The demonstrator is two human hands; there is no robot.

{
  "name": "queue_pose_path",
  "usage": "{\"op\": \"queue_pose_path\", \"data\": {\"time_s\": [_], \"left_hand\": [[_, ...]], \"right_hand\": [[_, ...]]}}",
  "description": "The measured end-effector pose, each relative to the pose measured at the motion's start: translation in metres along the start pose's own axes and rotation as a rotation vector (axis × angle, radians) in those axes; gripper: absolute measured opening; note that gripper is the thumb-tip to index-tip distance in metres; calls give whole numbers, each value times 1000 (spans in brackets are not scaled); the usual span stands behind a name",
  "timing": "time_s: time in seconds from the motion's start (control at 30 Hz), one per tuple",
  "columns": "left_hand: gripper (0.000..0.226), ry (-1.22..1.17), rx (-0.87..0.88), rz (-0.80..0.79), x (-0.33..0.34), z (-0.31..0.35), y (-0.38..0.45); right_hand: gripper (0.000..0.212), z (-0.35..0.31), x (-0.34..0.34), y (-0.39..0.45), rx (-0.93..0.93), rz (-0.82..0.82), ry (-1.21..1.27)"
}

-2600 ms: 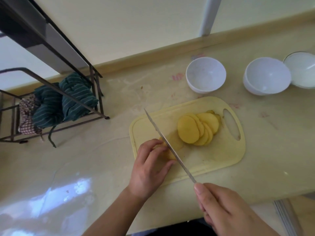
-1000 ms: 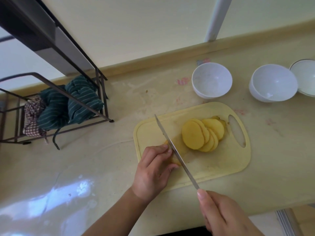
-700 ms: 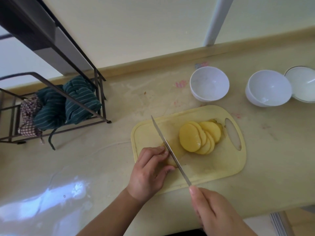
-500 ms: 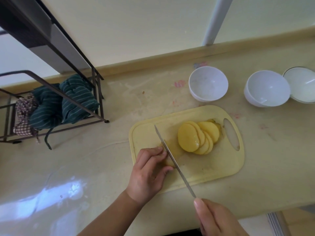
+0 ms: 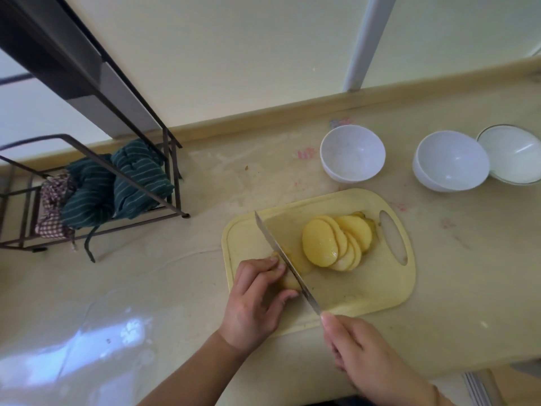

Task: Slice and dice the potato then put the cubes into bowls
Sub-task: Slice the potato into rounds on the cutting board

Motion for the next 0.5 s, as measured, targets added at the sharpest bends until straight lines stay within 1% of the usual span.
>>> {"op": "queue_pose_path", "data": {"time_s": [0.07,0.13,0.23,0.37,0.5], "left_hand": [[37,13,12,-11,2,0,-1],[38,16,2,-8,1,-2,-3],[39,14,-10,2,0,-4,-5],[37,7,-16,-2,0,-5,-6],[37,-5,-26,-7,0,-6,-6]], "right_hand": [[56,-3,-9,3,117,-125,108],[51,-5,-16,5,155,-182,94],[50,-2,-22,10,204,-211,105],[55,-1,-30,14,314,-222,216],[56,-2,-31,15,334,-213,307]]}}
Point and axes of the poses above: each hand's wrist, its own y-axis towards the middle knuckle, its own x-axis out of the palm, z = x × y, the point moved 5 cm from there along y, towards the middle knuckle, and after that the axes turned 10 degrees about z, right-handed, at the moved point
